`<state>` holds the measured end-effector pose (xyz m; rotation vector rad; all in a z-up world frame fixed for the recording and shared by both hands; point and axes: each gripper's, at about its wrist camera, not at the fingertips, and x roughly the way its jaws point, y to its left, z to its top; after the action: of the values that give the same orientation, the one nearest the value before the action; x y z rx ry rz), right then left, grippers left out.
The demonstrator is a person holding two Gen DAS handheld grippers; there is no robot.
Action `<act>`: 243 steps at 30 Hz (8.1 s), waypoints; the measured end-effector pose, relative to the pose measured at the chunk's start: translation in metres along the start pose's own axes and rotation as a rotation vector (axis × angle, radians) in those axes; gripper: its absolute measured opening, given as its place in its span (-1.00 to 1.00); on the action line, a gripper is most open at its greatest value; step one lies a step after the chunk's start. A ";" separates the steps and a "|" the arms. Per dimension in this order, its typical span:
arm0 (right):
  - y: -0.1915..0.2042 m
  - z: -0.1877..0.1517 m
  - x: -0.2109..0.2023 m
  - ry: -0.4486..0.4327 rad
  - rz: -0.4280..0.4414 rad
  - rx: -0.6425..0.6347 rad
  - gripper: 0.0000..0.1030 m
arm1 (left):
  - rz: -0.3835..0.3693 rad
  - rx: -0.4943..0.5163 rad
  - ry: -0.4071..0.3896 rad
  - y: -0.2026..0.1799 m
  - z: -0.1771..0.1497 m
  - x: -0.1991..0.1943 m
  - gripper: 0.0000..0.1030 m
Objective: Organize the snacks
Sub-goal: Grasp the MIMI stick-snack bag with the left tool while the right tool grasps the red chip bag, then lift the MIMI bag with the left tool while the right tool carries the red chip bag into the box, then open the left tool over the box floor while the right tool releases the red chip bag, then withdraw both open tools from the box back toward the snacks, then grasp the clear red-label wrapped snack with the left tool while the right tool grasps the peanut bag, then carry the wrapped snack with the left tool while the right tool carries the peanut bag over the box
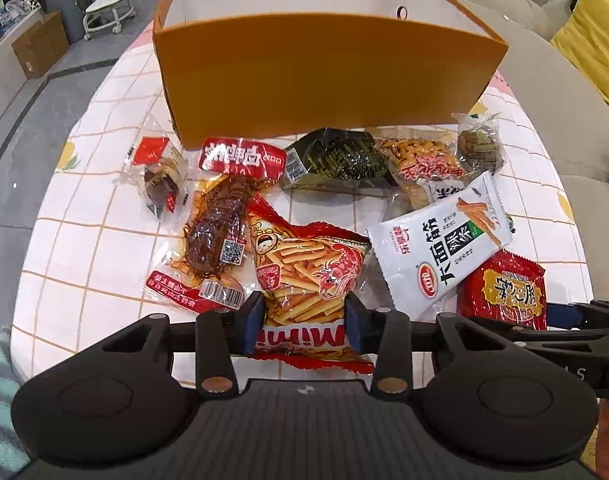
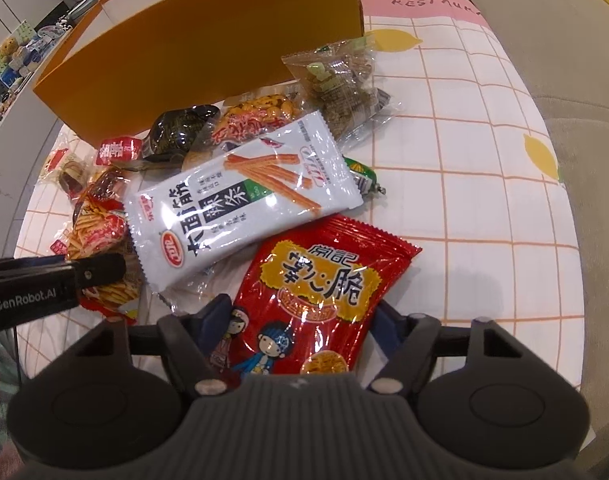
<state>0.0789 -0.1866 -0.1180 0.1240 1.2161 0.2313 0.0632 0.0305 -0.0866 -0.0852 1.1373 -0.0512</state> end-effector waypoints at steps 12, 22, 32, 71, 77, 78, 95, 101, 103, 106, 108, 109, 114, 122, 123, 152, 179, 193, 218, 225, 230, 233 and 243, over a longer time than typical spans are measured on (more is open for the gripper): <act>-0.011 -0.012 -0.038 -0.018 0.037 0.023 0.36 | -0.044 -0.007 -0.076 -0.006 -0.003 -0.046 -0.13; -0.004 -0.010 -0.085 -0.145 0.091 0.007 0.28 | -0.091 -0.011 -0.140 -0.011 0.005 -0.077 -0.13; 0.008 0.034 -0.108 -0.257 0.152 -0.037 0.22 | -0.090 0.002 -0.197 -0.008 0.042 -0.090 -0.13; 0.059 0.252 0.046 -0.068 0.087 -0.284 0.17 | 0.046 0.174 0.069 0.005 0.215 0.035 -0.13; 0.058 0.250 0.061 -0.007 0.066 -0.304 0.17 | 0.094 0.218 0.121 0.002 0.212 0.054 -0.13; 0.059 0.249 0.063 0.000 0.066 -0.309 0.16 | 0.100 0.220 0.127 0.002 0.212 0.055 -0.13; 0.060 0.242 0.036 -0.070 0.018 -0.293 0.38 | 0.089 0.237 0.000 -0.002 0.198 0.009 0.37; 0.058 0.227 0.004 -0.159 0.004 -0.270 0.45 | 0.069 0.198 -0.084 -0.002 0.183 -0.026 0.37; 0.057 0.219 -0.008 -0.186 0.006 -0.263 0.46 | 0.059 0.192 -0.101 -0.003 0.177 -0.038 0.37; 0.057 0.205 -0.025 -0.228 -0.004 -0.259 0.46 | 0.036 0.179 -0.120 -0.002 0.166 -0.053 0.37; 0.055 0.194 -0.037 -0.258 -0.001 -0.245 0.47 | 0.017 0.171 -0.125 0.000 0.159 -0.061 0.37; 0.053 0.188 -0.043 -0.271 0.006 -0.235 0.47 | 0.008 0.168 -0.125 0.001 0.155 -0.064 0.37; 0.047 0.158 -0.064 -0.316 0.020 -0.198 0.48 | -0.017 0.144 -0.119 0.007 0.130 -0.075 0.37; 0.038 0.106 -0.065 -0.299 0.014 -0.160 0.59 | -0.020 0.070 -0.146 0.026 0.089 -0.075 0.37; 0.036 0.101 -0.064 -0.294 0.008 -0.156 0.60 | -0.017 0.069 -0.149 0.028 0.086 -0.074 0.37; 0.004 0.094 0.012 -0.154 0.026 -0.025 0.60 | 0.099 -0.071 0.022 0.079 0.083 0.022 0.13; 0.029 0.111 0.065 -0.080 0.056 -0.208 0.70 | 0.072 -0.125 0.026 0.079 0.075 0.039 -0.21; 0.018 0.105 0.054 -0.074 0.116 -0.166 0.13 | 0.041 -0.163 -0.091 0.063 0.066 -0.007 -0.23; 0.007 0.078 -0.009 -0.173 0.175 -0.124 -0.62 | -0.070 -0.088 -0.132 0.019 0.048 -0.038 -0.23; 0.011 0.071 -0.045 -0.241 0.183 -0.127 -0.63 | -0.096 -0.064 -0.187 0.009 0.050 -0.059 -0.23; 0.011 0.072 -0.073 -0.310 0.193 -0.116 -0.63 | -0.116 -0.043 -0.233 0.000 0.061 -0.074 -0.23; 0.012 0.077 -0.088 -0.348 0.200 -0.112 -0.63 | -0.128 -0.033 -0.261 -0.004 0.073 -0.081 -0.23; 0.031 0.123 -0.103 -0.431 0.213 -0.115 -0.63 | -0.106 0.028 -0.306 -0.013 0.128 -0.083 -0.23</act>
<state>0.1574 -0.1782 0.0257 0.1925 0.7587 0.4359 0.1442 0.0302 0.0428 -0.1240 0.8260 -0.1432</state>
